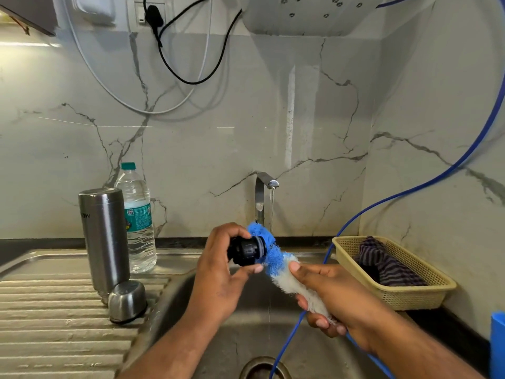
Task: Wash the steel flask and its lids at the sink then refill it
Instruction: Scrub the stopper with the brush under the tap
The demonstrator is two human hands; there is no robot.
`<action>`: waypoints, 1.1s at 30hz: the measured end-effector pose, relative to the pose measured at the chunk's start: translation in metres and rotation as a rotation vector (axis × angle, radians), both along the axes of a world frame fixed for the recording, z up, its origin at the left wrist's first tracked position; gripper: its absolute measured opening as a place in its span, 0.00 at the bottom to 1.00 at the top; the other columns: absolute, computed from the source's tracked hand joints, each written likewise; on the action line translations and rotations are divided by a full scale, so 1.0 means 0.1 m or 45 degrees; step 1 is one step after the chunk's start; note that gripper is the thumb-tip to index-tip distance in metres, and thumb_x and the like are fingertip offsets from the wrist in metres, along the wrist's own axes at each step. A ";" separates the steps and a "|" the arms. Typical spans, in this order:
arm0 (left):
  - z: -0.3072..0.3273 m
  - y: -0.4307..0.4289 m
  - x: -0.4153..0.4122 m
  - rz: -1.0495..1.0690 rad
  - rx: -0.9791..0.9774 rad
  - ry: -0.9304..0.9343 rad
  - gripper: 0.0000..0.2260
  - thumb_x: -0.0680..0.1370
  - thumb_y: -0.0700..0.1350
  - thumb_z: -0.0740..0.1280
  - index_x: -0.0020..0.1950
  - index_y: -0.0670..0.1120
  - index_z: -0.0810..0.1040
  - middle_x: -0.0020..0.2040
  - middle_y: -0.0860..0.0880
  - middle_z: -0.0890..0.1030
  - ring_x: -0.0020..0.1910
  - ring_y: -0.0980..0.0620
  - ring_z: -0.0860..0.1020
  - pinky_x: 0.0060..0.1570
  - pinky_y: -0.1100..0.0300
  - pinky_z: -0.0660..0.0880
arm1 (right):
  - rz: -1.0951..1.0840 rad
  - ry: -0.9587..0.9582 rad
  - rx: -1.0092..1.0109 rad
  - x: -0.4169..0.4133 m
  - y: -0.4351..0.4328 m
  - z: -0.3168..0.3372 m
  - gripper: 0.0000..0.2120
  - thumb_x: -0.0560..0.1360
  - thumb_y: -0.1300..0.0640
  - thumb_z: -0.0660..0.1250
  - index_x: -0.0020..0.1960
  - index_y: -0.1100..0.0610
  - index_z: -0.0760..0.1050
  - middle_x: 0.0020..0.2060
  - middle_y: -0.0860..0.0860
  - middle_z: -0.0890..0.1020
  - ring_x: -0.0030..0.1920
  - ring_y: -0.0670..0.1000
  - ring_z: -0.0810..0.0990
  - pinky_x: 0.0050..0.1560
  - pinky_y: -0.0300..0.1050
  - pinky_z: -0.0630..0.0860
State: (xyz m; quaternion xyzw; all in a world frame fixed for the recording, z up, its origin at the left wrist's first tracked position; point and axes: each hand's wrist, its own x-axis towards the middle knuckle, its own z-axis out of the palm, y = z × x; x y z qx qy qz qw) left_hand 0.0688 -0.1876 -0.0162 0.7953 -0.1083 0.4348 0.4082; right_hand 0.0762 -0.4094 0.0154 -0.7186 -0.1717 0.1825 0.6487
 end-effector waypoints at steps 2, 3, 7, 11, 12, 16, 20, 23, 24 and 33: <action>-0.01 0.05 0.04 0.049 0.003 -0.023 0.28 0.67 0.40 0.82 0.59 0.57 0.73 0.57 0.57 0.76 0.57 0.56 0.78 0.56 0.64 0.77 | 0.003 0.044 0.027 0.00 -0.01 0.00 0.16 0.80 0.42 0.67 0.47 0.53 0.84 0.34 0.55 0.75 0.24 0.49 0.65 0.22 0.32 0.56; 0.00 0.09 0.05 0.069 -0.039 -0.005 0.28 0.68 0.40 0.82 0.60 0.57 0.72 0.57 0.56 0.77 0.57 0.57 0.78 0.56 0.67 0.76 | 0.007 0.051 0.038 0.00 -0.01 0.00 0.15 0.80 0.42 0.67 0.47 0.53 0.84 0.34 0.55 0.75 0.24 0.49 0.65 0.22 0.32 0.56; -0.02 0.08 0.02 0.093 -0.174 0.122 0.26 0.68 0.46 0.82 0.58 0.60 0.72 0.54 0.58 0.80 0.55 0.61 0.79 0.51 0.75 0.73 | -0.072 -0.134 -0.034 -0.02 0.02 0.02 0.11 0.81 0.45 0.67 0.55 0.47 0.85 0.33 0.54 0.77 0.24 0.49 0.67 0.21 0.35 0.59; -0.04 0.04 0.05 0.070 -0.457 0.258 0.22 0.68 0.54 0.80 0.56 0.58 0.73 0.50 0.57 0.83 0.49 0.61 0.81 0.43 0.75 0.74 | -0.277 -0.668 -0.192 0.03 0.01 0.01 0.15 0.78 0.49 0.72 0.63 0.36 0.80 0.38 0.38 0.85 0.33 0.40 0.80 0.36 0.31 0.73; -0.05 0.06 0.06 0.058 -0.529 0.269 0.23 0.67 0.57 0.80 0.56 0.56 0.74 0.49 0.55 0.83 0.49 0.59 0.82 0.46 0.70 0.76 | -0.294 -0.794 -0.282 0.04 0.02 -0.01 0.18 0.77 0.49 0.74 0.63 0.33 0.79 0.45 0.31 0.85 0.42 0.33 0.82 0.43 0.26 0.72; 0.00 0.17 0.07 -0.079 -0.795 0.280 0.37 0.57 0.69 0.81 0.58 0.52 0.75 0.53 0.48 0.84 0.53 0.48 0.84 0.56 0.51 0.81 | -0.280 -1.023 -0.435 0.07 0.07 -0.11 0.25 0.76 0.46 0.74 0.62 0.20 0.72 0.54 0.34 0.84 0.55 0.34 0.80 0.56 0.31 0.74; 0.05 0.14 0.00 -0.177 -0.784 0.347 0.33 0.58 0.59 0.82 0.56 0.48 0.76 0.51 0.46 0.84 0.51 0.49 0.84 0.48 0.63 0.81 | -0.285 -1.152 -0.508 0.12 0.06 -0.13 0.28 0.77 0.45 0.71 0.63 0.15 0.64 0.49 0.39 0.81 0.53 0.38 0.78 0.55 0.36 0.74; 0.04 -0.03 -0.01 -0.275 -0.857 0.372 0.28 0.62 0.52 0.80 0.57 0.44 0.77 0.51 0.44 0.84 0.51 0.45 0.85 0.45 0.58 0.83 | -0.293 -1.174 -0.485 0.15 0.09 -0.15 0.28 0.78 0.44 0.71 0.64 0.15 0.63 0.51 0.38 0.80 0.54 0.37 0.77 0.56 0.37 0.74; 0.07 -0.04 -0.01 -0.331 -1.025 0.355 0.28 0.63 0.51 0.79 0.58 0.42 0.76 0.53 0.41 0.84 0.51 0.44 0.86 0.44 0.57 0.84 | -0.296 -1.177 -0.473 0.16 0.09 -0.16 0.28 0.78 0.45 0.71 0.64 0.15 0.63 0.52 0.38 0.80 0.55 0.37 0.77 0.57 0.36 0.73; 0.19 -0.27 -0.10 -0.550 -1.651 0.585 0.15 0.82 0.51 0.65 0.58 0.39 0.80 0.48 0.38 0.86 0.42 0.46 0.84 0.35 0.58 0.83 | -0.282 -1.416 -0.663 0.16 0.11 -0.19 0.31 0.81 0.44 0.66 0.66 0.12 0.52 0.46 0.42 0.72 0.46 0.44 0.75 0.46 0.41 0.77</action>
